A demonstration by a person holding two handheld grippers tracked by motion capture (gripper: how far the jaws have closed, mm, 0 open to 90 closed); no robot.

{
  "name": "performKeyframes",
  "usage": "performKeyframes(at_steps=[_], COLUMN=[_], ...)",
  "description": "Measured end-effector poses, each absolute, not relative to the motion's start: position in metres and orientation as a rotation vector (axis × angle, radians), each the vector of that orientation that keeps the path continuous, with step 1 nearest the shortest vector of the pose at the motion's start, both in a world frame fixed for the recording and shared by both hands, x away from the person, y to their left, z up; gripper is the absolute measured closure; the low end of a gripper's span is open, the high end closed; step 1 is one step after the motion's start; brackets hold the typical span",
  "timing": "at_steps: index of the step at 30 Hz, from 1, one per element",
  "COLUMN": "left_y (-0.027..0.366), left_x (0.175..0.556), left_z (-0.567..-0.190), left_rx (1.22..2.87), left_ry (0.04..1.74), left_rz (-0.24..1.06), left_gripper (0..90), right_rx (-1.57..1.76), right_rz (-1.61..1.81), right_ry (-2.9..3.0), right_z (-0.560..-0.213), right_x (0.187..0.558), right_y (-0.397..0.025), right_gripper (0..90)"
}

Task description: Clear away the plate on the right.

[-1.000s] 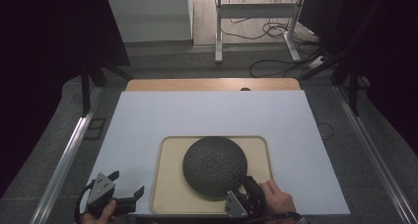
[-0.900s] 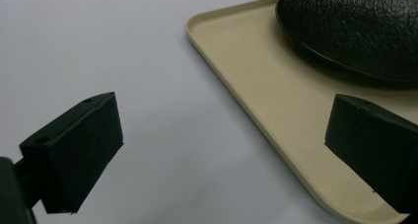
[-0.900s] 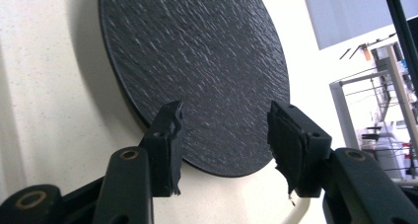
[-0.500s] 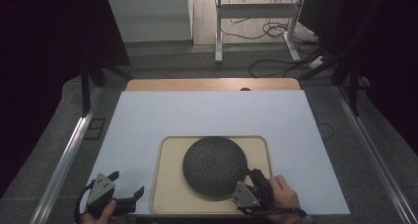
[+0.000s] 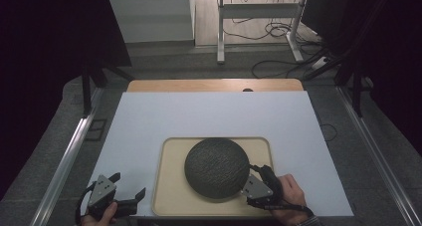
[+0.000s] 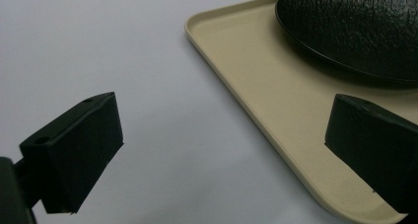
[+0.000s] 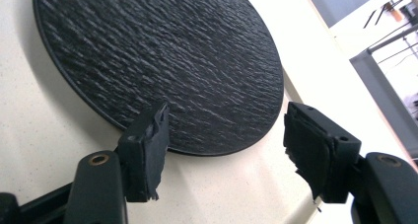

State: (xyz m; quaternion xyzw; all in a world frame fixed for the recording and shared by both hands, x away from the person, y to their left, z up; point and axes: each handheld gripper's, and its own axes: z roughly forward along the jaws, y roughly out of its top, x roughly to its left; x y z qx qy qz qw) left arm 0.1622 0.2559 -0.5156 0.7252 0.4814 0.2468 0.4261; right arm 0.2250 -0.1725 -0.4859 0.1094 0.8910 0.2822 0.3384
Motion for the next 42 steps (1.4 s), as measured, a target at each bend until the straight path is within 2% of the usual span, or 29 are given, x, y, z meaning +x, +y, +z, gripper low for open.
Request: performKeyframes(at_steps=[20,42], left_y=[0.256,0.256], left_x=[0.162,0.163], left_z=[-0.516,-0.516], left_rx=[1.817,1.819], left_ry=[1.203,1.203], left_rz=[0.614,0.608], left_gripper=[0.7,0.7], right_rx=[0.437,0.613], right_rz=[0.853,0.980], right_ry=[2.347,2.349], right_z=[-0.478,-0.479], right_x=[0.234,0.240], right_y=[-0.193,-0.220], right_gripper=[30.3,21.0])
